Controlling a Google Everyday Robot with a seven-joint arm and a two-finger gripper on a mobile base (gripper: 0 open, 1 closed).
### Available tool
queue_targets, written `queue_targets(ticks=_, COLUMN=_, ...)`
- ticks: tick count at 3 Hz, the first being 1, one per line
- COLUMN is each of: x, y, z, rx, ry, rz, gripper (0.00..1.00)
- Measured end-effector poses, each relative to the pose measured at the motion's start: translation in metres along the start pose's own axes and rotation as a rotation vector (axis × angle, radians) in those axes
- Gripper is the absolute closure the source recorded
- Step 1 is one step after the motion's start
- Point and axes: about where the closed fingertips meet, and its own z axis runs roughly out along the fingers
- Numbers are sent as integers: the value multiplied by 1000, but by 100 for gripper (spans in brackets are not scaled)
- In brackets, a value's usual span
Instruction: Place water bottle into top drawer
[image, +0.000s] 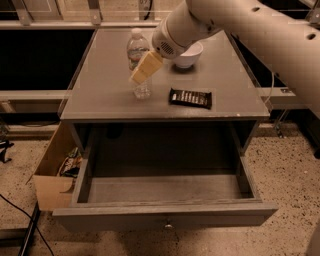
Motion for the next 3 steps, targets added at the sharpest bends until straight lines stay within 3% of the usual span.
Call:
queue_targets(ticks=2, x=-18, y=12, z=19, rx=-60, ry=-36, rz=-4, gripper=4)
queue_targets(ticks=3, x=-24, y=14, z=25, rx=-69, ry=-55, rz=-14, gripper=27)
